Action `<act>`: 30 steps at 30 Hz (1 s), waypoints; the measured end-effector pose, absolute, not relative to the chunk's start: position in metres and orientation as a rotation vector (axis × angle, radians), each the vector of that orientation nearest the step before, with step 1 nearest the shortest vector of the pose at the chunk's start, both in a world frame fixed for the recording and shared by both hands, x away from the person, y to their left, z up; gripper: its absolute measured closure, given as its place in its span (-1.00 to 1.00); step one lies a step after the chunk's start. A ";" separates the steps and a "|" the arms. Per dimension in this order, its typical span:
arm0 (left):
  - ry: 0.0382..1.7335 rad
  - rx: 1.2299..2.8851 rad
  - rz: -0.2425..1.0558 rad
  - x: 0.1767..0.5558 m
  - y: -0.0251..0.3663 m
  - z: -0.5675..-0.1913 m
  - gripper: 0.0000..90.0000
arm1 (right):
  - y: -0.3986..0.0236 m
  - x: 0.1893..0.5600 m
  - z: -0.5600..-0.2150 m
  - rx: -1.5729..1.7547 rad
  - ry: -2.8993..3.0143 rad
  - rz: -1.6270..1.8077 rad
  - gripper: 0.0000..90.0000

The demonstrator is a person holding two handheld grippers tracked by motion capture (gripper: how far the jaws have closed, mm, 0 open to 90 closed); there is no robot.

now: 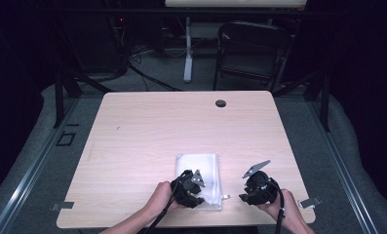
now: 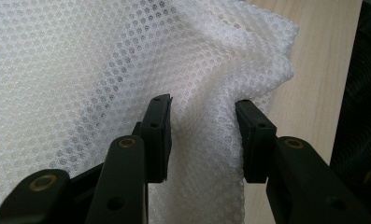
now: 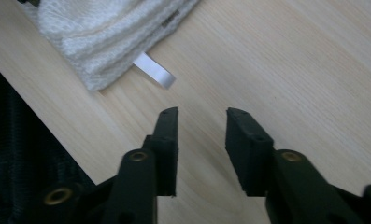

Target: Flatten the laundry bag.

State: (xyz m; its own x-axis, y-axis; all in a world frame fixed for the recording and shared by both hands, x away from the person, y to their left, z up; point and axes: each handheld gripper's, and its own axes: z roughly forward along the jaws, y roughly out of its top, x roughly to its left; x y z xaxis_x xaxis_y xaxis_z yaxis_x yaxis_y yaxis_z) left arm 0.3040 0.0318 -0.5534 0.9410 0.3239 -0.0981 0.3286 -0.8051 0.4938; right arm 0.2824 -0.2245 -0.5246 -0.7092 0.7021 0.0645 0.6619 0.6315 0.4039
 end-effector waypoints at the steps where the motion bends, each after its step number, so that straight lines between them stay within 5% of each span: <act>1: 0.464 2.571 -0.018 0.305 0.032 -0.554 0.37 | -0.222 0.281 -0.524 1.150 2.746 0.656 0.65; 7: 0.473 2.560 -0.027 0.305 0.033 -0.554 0.37 | -0.193 0.275 -0.524 1.033 2.823 0.703 1.00; 18: 0.469 2.544 -0.058 0.307 0.035 -0.555 0.35 | -0.144 0.285 -0.539 0.925 2.915 0.620 1.00; 23: 0.421 2.560 -0.020 0.302 0.030 -0.551 0.11 | -0.142 0.292 -0.546 1.009 2.894 0.688 1.00; 30: 0.379 2.532 0.060 0.297 0.021 -0.548 0.51 | -0.147 0.294 -0.557 1.075 2.884 0.738 1.00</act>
